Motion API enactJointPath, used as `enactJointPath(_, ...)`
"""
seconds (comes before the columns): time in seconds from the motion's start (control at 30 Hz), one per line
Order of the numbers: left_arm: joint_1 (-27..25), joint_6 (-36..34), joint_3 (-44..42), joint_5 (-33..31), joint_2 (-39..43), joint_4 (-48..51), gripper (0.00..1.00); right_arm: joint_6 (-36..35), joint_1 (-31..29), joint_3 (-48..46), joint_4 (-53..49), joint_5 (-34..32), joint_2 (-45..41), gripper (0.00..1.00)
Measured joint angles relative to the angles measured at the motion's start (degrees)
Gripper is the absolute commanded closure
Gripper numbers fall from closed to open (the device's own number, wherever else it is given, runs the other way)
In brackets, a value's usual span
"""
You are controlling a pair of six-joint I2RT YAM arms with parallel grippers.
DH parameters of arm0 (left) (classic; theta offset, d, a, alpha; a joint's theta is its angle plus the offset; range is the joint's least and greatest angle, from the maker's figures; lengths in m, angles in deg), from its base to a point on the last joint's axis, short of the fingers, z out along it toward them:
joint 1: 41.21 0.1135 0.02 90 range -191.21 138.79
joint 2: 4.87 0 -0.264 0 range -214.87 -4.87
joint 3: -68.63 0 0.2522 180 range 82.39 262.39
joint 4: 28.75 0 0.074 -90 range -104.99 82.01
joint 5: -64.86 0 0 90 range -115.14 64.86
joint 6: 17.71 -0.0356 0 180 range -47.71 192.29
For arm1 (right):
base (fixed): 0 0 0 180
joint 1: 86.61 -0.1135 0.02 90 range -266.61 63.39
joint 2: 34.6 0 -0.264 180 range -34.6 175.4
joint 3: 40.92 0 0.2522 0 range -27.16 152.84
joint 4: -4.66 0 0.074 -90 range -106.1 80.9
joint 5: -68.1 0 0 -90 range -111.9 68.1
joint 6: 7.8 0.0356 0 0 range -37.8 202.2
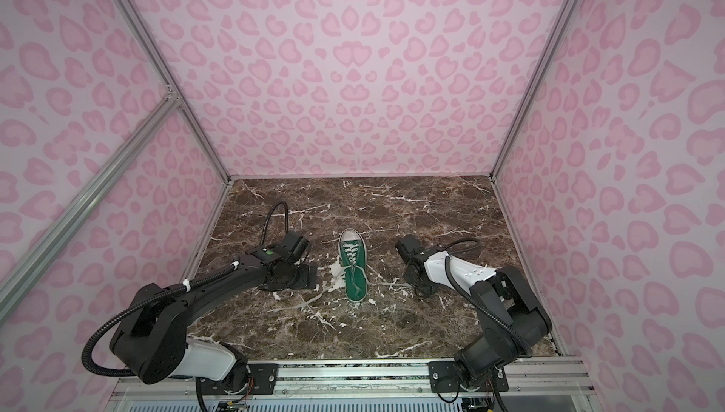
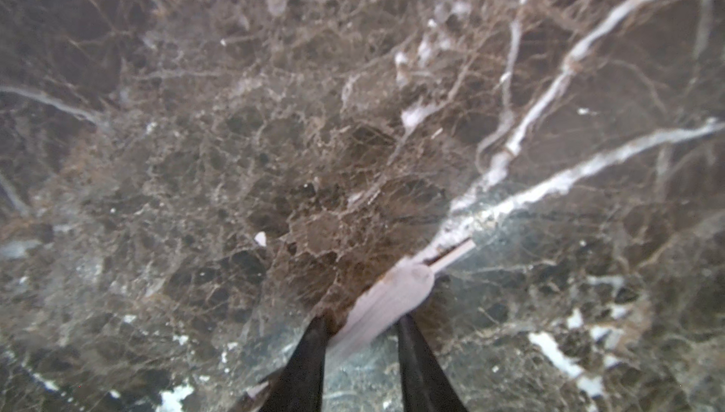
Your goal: Tie the shoes
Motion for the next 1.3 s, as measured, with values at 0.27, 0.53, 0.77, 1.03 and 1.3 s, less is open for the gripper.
enactJointPath(0.27, 0.04, 0.0, -0.9, -0.24, 0.7, 0.15, 0.02, 0.04, -0.02, 1.49, -0.07, -0.11, 1.66, 0.81)
enactJointPath(0.53, 0.04, 0.39, -1.49, 0.87, 2.49, 0.09, 0.03, 0.02, -0.07, 0.46, 0.04, 0.76, -0.2, 0.92)
enactJointPath(0.77, 0.11, 0.66, -1.64, 2.67, 2.67, 0.22, 0.04, -1.6, -0.31, 0.2, 0.04, 1.11, -5.51, 0.94)
enactJointPath(1.03, 0.31, 1.31, -2.38, 4.11, 4.11, 1.97, 0.08, -6.54, -2.56, 3.74, -0.61, 0.24, -10.86, 0.94)
enactJointPath(1.3, -0.02, 3.06, -4.68, 2.14, 6.6, 3.67, 0.11, -8.55, -5.46, 5.66, -0.31, 0.22, -12.74, 0.94)
